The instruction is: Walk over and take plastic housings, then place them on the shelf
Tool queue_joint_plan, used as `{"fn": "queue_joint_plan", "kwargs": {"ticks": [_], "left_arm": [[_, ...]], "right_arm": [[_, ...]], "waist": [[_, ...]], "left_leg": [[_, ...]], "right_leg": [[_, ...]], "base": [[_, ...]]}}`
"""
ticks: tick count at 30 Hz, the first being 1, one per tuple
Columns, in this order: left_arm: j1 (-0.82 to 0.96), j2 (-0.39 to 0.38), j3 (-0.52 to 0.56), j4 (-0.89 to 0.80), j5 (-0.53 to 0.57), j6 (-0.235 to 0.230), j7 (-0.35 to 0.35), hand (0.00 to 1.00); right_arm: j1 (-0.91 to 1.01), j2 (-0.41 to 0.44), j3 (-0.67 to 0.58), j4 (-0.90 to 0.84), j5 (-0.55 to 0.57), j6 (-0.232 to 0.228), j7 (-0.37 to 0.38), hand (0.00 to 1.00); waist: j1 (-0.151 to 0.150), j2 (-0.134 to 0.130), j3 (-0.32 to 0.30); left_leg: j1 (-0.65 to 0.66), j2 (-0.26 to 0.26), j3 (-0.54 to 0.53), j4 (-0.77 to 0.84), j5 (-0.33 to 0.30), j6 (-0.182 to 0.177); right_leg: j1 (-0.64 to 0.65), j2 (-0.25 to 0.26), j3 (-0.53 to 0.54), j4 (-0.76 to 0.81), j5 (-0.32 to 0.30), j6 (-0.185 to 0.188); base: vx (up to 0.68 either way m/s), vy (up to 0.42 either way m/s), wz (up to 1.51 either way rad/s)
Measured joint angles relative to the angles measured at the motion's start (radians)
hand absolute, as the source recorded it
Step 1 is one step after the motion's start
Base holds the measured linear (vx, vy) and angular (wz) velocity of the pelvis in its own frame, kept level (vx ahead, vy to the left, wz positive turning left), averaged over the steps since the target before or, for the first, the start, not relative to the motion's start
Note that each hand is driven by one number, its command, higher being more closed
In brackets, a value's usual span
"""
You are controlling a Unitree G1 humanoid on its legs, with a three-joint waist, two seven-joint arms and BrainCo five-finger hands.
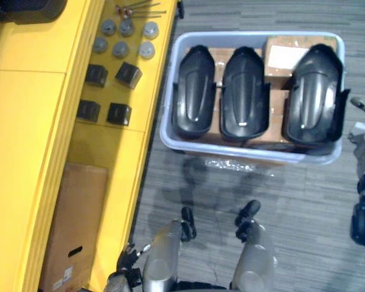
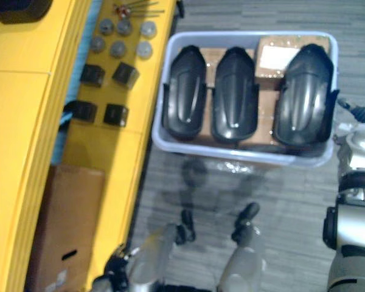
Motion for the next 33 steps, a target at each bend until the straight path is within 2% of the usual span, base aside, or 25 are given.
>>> {"fn": "queue_joint_plan", "kwargs": {"ticks": [2, 6, 8, 10, 12, 13, 18, 23, 28, 30, 33], "left_arm": [[-0.001, -0.001, -0.002, 0.008, -0.004, -0.002, -0.001, 0.0], [-0.029, -0.009, -0.015, 0.036, -0.012, -0.006, -0.019, 0.0], [-0.029, -0.008, -0.029, 0.036, -0.019, -0.011, -0.02, 0.0], [-0.03, -0.006, -0.035, 0.036, -0.044, -0.013, -0.02, 0.0], [-0.03, -0.011, -0.046, 0.04, -0.05, -0.006, -0.021, 0.0], [-0.03, -0.011, -0.047, 0.04, -0.05, -0.003, -0.021, 0.0], [-0.03, -0.011, -0.049, 0.044, -0.05, 0.005, -0.021, 0.0], [-0.03, -0.011, -0.052, 0.046, -0.05, 0.003, -0.033, 0.0], [-0.03, -0.011, -0.057, 0.039, -0.057, -0.013, -0.038, 0.0], [-0.029, -0.01, -0.064, 0.027, -0.078, -0.023, -0.043, 0.0], [-0.025, -0.01, -0.066, -0.002, -0.079, -0.037, -0.044, 0.0]], "right_arm": [[-0.003, 0.0, 0.001, 0.035, -0.001, 0.014, 0.029, 0.0], [-0.021, -0.013, 0.02, 0.106, -0.006, 0.039, 0.078, 0.0], [-0.046, -0.021, 0.039, 0.126, -0.01, 0.057, 0.1, 0.0], [-0.061, -0.038, 0.04, 0.127, -0.011, 0.067, 0.119, 0.0], [-0.094, -0.067, 0.055, 0.151, -0.03, 0.097, 0.139, 0.0], [-0.097, -0.07, 0.061, 0.152, -0.031, 0.101, 0.143, 1.0], [-0.096, -0.115, 0.078, 0.177, -0.068, 0.124, 0.156, 1.0], [-0.094, -0.138, 0.103, 0.191, -0.164, 0.116, 0.147, 1.0], [-0.094, -0.139, 0.127, 0.189, -0.249, 0.082, 0.103, 1.0], [-0.092, -0.131, 0.142, 0.186, -0.289, 0.055, 0.089, 1.0], [-0.078, -0.106, 0.16, 0.161, -0.334, 0.051, 0.08, 1.0]], "waist": [[0.002, 0.002, 0.0], [0.009, 0.034, 0.023], [0.011, 0.04, 0.021], [0.02, 0.041, 0.021], [0.032, 0.059, 0.027], [0.034, 0.061, 0.027], [0.055, 0.062, 0.026], [0.054, 0.07, 0.021], [0.054, 0.07, 0.02], [0.054, 0.07, 0.02], [0.054, 0.069, 0.021]], "left_leg": [[-0.017, 0.001, 0.001, 0.003, 0.001, 0.0], [-0.021, -0.001, -0.002, 0.004, 0.002, 0.001], [-0.04, -0.001, -0.005, 0.006, 0.005, 0.004], [-0.056, -0.005, -0.009, 0.004, 0.012, 0.006], [-0.069, -0.014, -0.026, 0.006, 0.015, 0.007], [-0.073, -0.016, -0.03, 0.006, 0.015, 0.007], [-0.087, -0.017, -0.047, 0.01, 0.017, 0.008], [-0.087, -0.016, -0.05, 0.007, 0.019, 0.005], [-0.082, -0.014, -0.059, 0.008, 0.022, 0.003], [-0.077, -0.012, -0.058, 0.012, 0.022, 0.003], [-0.049, -0.004, -0.06, 0.014, 0.022, 0.002]], "right_leg": [[-0.018, 0.001, 0.001, 0.0, 0.002, -0.003], [-0.019, 0.0, 0.0, 0.0, 0.006, -0.002], [-0.035, 0.0, -0.004, 0.0, 0.006, -0.002], [-0.049, -0.003, -0.009, 0.0, 0.007, -0.003], [-0.052, -0.006, -0.018, 0.001, 0.007, -0.003], [-0.053, -0.007, -0.02, 0.001, 0.007, -0.003], [-0.054, -0.01, -0.036, 0.001, 0.005, -0.004], [-0.054, -0.009, -0.038, 0.005, 0.001, -0.007], [-0.051, -0.009, -0.041, 0.019, -0.006, -0.013], [-0.044, -0.009, -0.04, 0.021, -0.007, -0.014], [-0.012, -0.006, -0.043, 0.021, -0.008, -0.015]], "base": [[0.0, 0.0, 0.0], [0.0, 0.0, 0.0], [0.0, 0.009, 0.06], [0.0, 0.008, 0.08], [-0.01, 0.018, 0.14], [-0.01, 0.02, 0.16], [-0.01, 0.011, 0.07], [0.0, 0.0, 0.0], [-0.01, 0.001, 0.01], [-0.04, 0.014, 0.0], [-0.06, 0.01, 0.02]]}}
